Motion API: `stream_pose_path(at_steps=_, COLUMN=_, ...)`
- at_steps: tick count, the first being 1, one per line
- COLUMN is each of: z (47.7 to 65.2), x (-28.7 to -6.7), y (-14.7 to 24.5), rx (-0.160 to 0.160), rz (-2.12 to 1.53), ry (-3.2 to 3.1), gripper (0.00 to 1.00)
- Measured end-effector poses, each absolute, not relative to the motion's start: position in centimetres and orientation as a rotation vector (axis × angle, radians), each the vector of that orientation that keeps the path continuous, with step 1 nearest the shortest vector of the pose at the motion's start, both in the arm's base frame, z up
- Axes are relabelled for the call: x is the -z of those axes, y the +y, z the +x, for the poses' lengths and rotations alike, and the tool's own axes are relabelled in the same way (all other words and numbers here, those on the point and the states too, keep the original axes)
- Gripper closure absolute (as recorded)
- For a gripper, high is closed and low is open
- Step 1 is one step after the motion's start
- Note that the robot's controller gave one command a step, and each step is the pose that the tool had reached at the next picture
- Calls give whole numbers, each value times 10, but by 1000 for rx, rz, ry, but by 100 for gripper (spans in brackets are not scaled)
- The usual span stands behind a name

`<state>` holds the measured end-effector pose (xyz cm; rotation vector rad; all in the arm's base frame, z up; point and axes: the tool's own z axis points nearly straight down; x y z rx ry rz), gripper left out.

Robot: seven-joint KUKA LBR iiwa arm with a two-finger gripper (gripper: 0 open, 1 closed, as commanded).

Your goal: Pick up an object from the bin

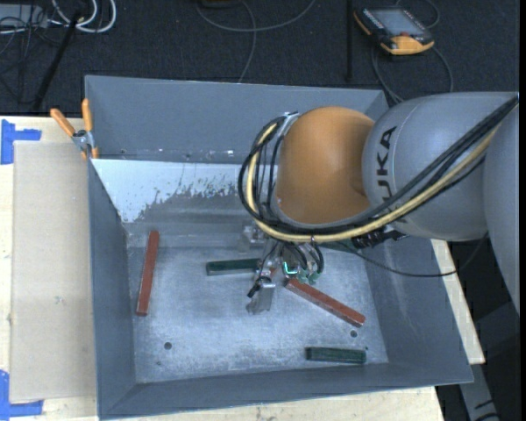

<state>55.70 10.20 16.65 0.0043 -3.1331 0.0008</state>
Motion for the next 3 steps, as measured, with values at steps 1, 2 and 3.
stream_pose_path(at_steps=1, z=598, x=-66, y=60, rx=-1, rz=244, ry=-3127, gripper=0)
stream_pose_path(at_steps=2, z=600, x=-70, y=62, rx=2, rz=242, ry=-3133, gripper=100)
stream_pose_path(at_steps=3, z=556, x=-211, y=116, rx=3, rz=462, ry=-3115, gripper=100)
